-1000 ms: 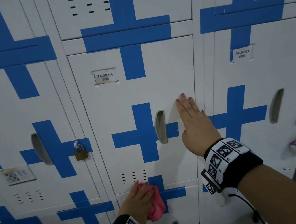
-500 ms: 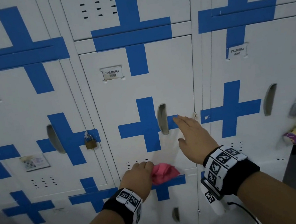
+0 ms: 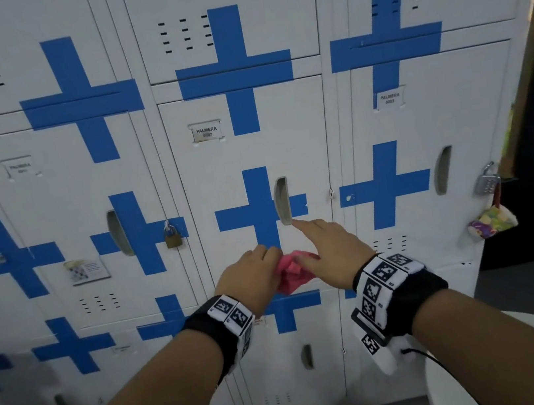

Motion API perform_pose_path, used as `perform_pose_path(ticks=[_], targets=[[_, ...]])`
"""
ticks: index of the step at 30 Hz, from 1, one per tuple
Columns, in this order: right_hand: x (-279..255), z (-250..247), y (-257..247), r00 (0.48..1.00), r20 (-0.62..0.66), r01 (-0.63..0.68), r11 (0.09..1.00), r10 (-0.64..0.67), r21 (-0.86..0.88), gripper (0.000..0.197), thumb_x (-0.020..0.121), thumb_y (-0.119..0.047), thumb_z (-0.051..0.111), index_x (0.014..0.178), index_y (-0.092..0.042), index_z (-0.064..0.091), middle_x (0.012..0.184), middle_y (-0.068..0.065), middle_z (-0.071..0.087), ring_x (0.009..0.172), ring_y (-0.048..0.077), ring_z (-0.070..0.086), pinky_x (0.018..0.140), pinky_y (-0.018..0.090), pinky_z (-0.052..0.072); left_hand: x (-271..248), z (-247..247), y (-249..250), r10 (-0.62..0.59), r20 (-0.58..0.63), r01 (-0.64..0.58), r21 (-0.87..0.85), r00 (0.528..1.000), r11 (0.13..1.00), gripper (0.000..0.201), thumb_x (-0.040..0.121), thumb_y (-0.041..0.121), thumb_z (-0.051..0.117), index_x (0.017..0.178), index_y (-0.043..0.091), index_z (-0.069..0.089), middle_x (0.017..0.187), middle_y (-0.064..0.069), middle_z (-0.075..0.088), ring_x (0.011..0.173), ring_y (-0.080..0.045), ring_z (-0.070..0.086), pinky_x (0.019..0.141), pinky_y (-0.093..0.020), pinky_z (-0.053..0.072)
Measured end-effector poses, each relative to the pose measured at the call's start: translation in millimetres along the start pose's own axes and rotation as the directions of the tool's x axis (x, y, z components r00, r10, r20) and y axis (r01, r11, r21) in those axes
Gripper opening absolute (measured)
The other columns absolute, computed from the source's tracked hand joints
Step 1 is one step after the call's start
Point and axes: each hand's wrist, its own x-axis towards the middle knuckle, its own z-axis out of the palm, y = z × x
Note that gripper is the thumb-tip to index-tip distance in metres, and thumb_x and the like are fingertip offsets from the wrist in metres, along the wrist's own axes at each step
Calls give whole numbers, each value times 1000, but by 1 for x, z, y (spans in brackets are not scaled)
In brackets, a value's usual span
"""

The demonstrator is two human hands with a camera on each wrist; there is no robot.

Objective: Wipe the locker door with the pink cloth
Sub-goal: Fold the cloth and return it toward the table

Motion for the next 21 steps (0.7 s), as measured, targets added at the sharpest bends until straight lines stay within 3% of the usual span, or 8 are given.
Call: perform_pose_path(ticks=[3,6,8,10,11,13,16,21], targets=[[-14,-6,-4,997,72,-10,997,5,76,83,78,-64,50,147,-34,15,141,0,43,121,22,46,100,41,41,-5,-12,13,40,-50,-44,-84,998,995,29,89,36,52,111,18,48,104,0,54,90,-19,51,75,-36,48],[-31,-15,-5,994,104,-54,991,41,124,86,75,-68,54,146,-33,20,131,0,54,112,20,55,94,37,45,-8,-25,29,130,-105,-140,-98,986,985,34,86,32,59,113,15,49,107,-3,53,92,-20,50,74,-32,46],[-44,-23,-2,993,92,-85,984,71,157,77,75,-67,54,139,-29,35,118,-1,62,102,17,59,88,34,48,-10,-33,41,160,-146,-178,-116,976,977,34,85,30,61,112,13,50,107,-4,52,93,-20,49,74,-30,44],[-57,-32,1,994,74,-94,978,81,188,51,80,-59,55,118,-24,56,101,-3,66,91,16,61,79,31,49,-9,-40,52,169,-178,-196,-151,970,969,31,85,29,62,109,14,50,106,-3,52,90,-19,48,74,-32,46],[-64,-37,3,995,62,-89,977,78,193,36,83,-53,54,102,-23,61,91,-4,67,84,16,62,74,30,50,-8,-42,59,180,-190,-213,-169,965,963,29,85,30,62,107,14,50,104,-2,51,88,-18,48,73,-35,47],[-81,-48,7,995,39,-97,976,91,193,27,87,-44,51,83,-19,61,78,-1,66,74,18,62,68,33,51,-7,-45,75,217,-197,-254,-184,956,950,27,86,32,61,103,15,50,101,-1,51,86,-18,48,70,-37,48],[-103,-58,23,986,-4,-164,957,169,238,22,87,-34,50,85,-16,62,77,2,67,73,23,65,69,38,55,-4,-45,102,263,-193,-299,-191,945,935,30,86,34,60,107,15,51,103,-1,52,88,-17,48,68,-34,46],[-143,-70,57,951,-40,-280,910,306,305,13,77,-22,51,79,-16,62,69,7,68,64,26,64,62,41,55,-1,-29,152,334,-166,-369,-279,928,887,44,84,33,61,123,16,49,117,-2,54,103,-19,51,76,-29,43]])
